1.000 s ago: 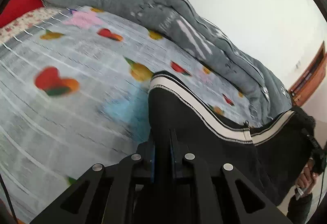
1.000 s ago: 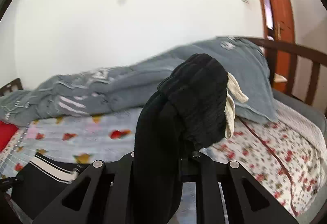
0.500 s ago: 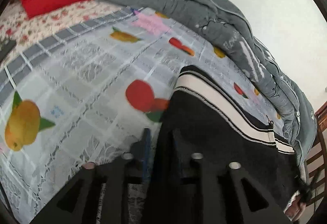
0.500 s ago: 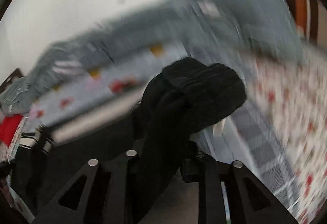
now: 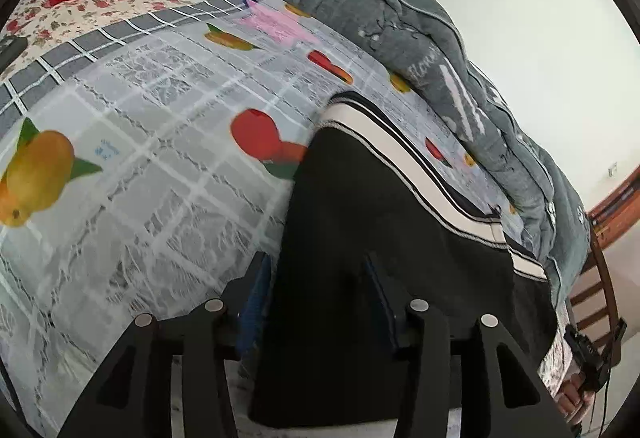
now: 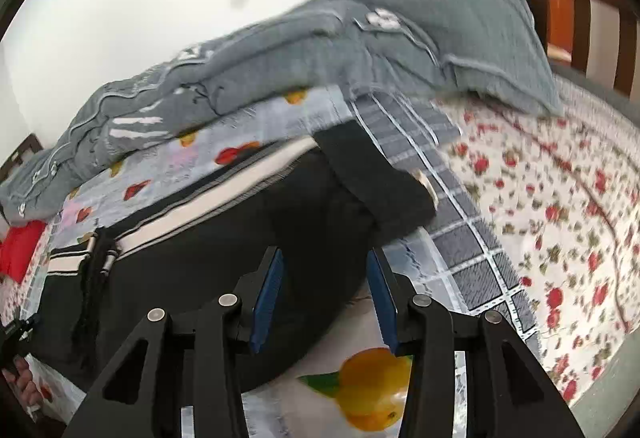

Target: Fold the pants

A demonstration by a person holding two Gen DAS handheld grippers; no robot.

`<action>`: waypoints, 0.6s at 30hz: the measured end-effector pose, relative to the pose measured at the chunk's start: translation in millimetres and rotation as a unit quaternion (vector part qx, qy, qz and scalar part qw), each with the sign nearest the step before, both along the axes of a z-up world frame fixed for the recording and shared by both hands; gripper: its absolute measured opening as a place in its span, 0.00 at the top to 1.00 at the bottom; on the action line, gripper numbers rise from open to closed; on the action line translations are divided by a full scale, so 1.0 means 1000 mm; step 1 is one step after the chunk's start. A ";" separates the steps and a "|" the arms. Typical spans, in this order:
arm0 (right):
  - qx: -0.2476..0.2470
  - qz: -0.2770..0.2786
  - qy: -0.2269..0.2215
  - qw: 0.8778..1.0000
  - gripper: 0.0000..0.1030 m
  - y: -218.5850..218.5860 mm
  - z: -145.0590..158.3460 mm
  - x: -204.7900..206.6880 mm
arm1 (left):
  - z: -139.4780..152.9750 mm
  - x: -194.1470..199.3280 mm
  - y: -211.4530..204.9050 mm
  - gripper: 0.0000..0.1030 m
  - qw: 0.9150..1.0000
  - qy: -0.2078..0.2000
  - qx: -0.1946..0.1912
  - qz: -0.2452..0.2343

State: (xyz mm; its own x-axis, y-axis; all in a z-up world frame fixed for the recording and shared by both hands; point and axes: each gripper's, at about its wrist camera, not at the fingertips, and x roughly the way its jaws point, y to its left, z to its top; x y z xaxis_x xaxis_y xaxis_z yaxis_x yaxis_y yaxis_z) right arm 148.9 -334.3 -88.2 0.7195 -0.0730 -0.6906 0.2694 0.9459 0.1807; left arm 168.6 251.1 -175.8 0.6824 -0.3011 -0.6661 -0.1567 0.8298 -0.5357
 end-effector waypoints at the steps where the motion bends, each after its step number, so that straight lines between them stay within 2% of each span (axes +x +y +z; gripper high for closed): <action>1: -0.005 0.003 0.000 1.000 0.57 0.006 0.003 0.000 | 0.000 -0.002 -0.002 0.53 1.000 0.000 0.002 -0.005; 4: -0.020 0.018 0.003 1.000 0.57 0.024 0.009 -0.001 | 0.001 -0.007 -0.005 0.52 1.000 -0.002 0.010 -0.011; 9: -0.043 0.024 0.009 0.999 0.57 0.047 0.004 -0.002 | -0.001 -0.008 -0.001 0.52 1.000 0.000 -0.001 -0.017; 13: -0.020 0.036 0.008 0.999 0.57 0.057 0.002 -0.001 | 0.000 0.000 0.000 0.51 1.000 0.002 0.000 -0.016; 18: -0.027 0.066 0.003 0.997 0.57 0.081 0.003 0.002 | -0.005 0.008 -0.004 0.50 1.000 -0.009 -0.003 -0.010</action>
State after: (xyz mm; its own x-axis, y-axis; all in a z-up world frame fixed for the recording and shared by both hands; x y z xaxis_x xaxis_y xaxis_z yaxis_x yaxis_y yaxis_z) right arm 151.0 -253.8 -85.7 0.7211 -0.0156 -0.6927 0.1427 0.9817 0.1264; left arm 176.1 247.4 -180.4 0.6880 -0.3189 -0.6519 -0.1300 0.8296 -0.5430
